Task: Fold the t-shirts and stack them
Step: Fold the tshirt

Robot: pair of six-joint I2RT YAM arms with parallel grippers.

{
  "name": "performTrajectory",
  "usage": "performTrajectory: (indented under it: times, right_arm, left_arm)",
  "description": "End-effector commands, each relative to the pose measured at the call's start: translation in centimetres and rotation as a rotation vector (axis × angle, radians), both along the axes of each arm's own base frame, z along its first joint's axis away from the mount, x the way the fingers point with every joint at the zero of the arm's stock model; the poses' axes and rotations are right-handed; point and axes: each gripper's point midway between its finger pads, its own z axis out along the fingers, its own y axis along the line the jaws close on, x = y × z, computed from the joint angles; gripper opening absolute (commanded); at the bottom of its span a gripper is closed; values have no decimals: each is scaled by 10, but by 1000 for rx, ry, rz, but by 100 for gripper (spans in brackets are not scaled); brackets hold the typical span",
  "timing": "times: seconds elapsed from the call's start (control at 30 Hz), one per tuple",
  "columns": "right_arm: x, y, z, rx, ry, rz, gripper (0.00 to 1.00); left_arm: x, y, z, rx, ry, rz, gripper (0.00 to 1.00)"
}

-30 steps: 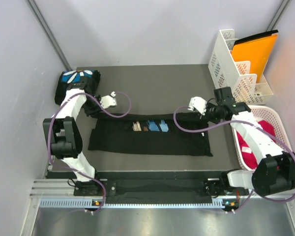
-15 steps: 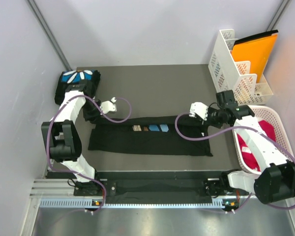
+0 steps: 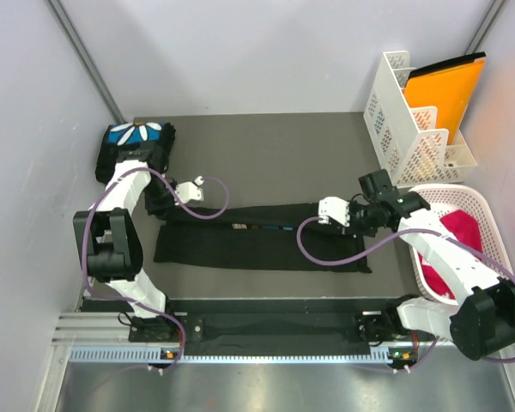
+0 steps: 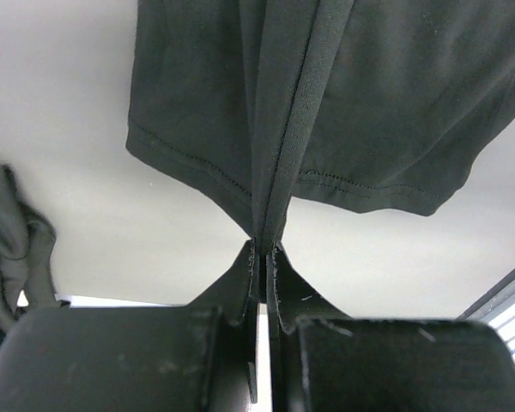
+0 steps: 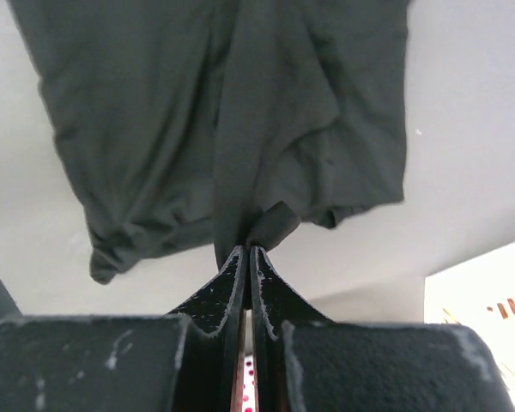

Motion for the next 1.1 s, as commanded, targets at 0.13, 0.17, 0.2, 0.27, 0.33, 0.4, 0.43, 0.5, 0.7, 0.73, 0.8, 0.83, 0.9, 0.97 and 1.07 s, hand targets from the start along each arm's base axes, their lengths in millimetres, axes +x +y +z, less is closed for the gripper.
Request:
performTrajectory:
  times: [0.13, 0.17, 0.2, 0.27, 0.33, 0.4, 0.43, 0.5, 0.7, 0.73, 0.8, 0.83, 0.9, 0.97, 1.07]
  right_arm:
    - [-7, 17, -9, -17, 17, 71, 0]
    - [-9, 15, -10, -25, 20, 76, 0]
    - [-9, 14, -10, -34, 17, 83, 0]
    - [-13, 11, -10, -47, 29, 86, 0]
    - [-18, 15, -7, -27, 33, 105, 0]
    - [-25, 22, -8, -21, 43, 124, 0]
    - [-26, 25, -6, -12, 42, 127, 0]
    - [-29, 32, -4, 4, 49, 142, 0]
    - [-45, 40, -2, 5, 62, 209, 0]
    - [-47, 40, -1, 7, 64, 215, 0]
    - [-52, 44, -2, 7, 67, 240, 0]
    - [-54, 45, -1, 6, 71, 248, 0]
    - [-59, 48, -2, 9, 77, 266, 0]
    - [-65, 47, -5, 4, 89, 280, 0]
    - [-71, 48, -8, -4, 94, 306, 0]
  left_arm:
    - [-12, 0, 0, -16, 64, -25, 0]
    - [-12, 0, 2, -15, 59, -27, 0]
    - [-13, 1, 1, -13, 64, -27, 0]
    - [-16, 2, -1, -5, 73, -31, 0]
    - [-16, 2, -2, -4, 70, -32, 0]
    - [-17, -1, -4, -16, 75, -34, 0]
    - [-16, -1, -4, -19, 74, -32, 0]
    - [-16, -1, -4, -22, 75, -30, 0]
    - [-16, 2, -4, -7, 81, -40, 0]
    - [-16, 1, -5, -10, 84, -40, 0]
    - [-17, 0, -6, -14, 88, -40, 0]
    - [-18, 1, -7, -11, 94, -42, 0]
    - [-20, 1, -10, -6, 104, -49, 0]
    - [-23, 2, -13, 0, 110, -51, 0]
    - [-22, 4, -14, 7, 103, -52, 0]
